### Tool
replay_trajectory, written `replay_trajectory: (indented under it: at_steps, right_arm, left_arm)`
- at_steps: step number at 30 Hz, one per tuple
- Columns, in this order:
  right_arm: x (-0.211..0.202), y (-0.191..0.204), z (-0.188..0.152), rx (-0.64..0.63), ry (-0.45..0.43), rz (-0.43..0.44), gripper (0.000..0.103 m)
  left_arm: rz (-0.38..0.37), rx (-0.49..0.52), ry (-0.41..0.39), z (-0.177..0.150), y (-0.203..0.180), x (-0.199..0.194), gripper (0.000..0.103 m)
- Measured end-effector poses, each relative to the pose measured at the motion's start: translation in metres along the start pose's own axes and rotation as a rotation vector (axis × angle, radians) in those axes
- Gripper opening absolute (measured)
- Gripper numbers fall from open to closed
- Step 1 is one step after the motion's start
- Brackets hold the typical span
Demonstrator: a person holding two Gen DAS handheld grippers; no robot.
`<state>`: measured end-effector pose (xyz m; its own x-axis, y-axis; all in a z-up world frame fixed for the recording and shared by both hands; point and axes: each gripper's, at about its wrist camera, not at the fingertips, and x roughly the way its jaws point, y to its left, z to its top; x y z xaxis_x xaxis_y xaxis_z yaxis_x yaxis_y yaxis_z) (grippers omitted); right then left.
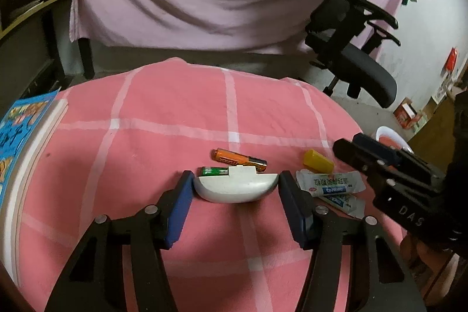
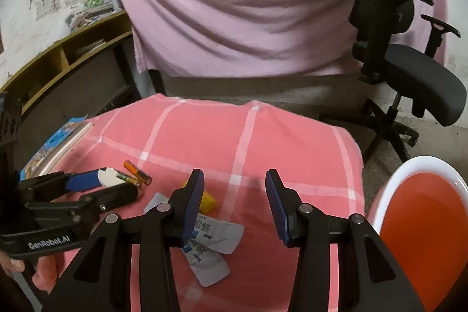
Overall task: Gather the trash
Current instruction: 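Grasp the white plastic tray with the left gripper while the right gripper grasps the yellow cap, then carry the white tray and yellow cap over the bucket and release both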
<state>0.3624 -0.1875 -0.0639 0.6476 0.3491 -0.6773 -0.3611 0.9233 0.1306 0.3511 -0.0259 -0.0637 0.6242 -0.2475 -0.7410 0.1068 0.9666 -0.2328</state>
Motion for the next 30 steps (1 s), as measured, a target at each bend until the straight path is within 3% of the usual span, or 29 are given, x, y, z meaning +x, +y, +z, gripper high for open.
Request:
replay_trajectory:
  at_steps: [10, 12, 14, 17, 23, 30]
  right_arm:
    - [0.025, 0.024, -0.006, -0.121, 0.127, 0.026, 0.042]
    - [0.023, 0.024, -0.007, -0.124, 0.123, 0.042, 0.035]
    - [0.022, 0.024, -0.007, -0.128, 0.12, 0.068, 0.016]
    - [0.017, 0.027, -0.008, -0.142, 0.101, 0.065, 0.013]
    - [-0.005, 0.035, -0.01, -0.18, -0.014, 0.043, 0.013]
    - [-0.052, 0.043, -0.02, -0.224, -0.291, -0.013, 0.013]
  left_arm:
    - [0.01, -0.072, -0.064, -0.011, 0.017, -0.026, 0.053]
    - [0.01, -0.071, -0.069, -0.012, 0.016, -0.027, 0.053]
    - [0.009, -0.072, -0.076, -0.012, 0.016, -0.028, 0.053]
    - [0.004, -0.074, -0.092, -0.014, 0.015, -0.031, 0.053]
    - [-0.01, -0.054, -0.169, -0.017, 0.013, -0.046, 0.053]
    - [-0.024, -0.016, -0.34, -0.025, 0.004, -0.075, 0.053]
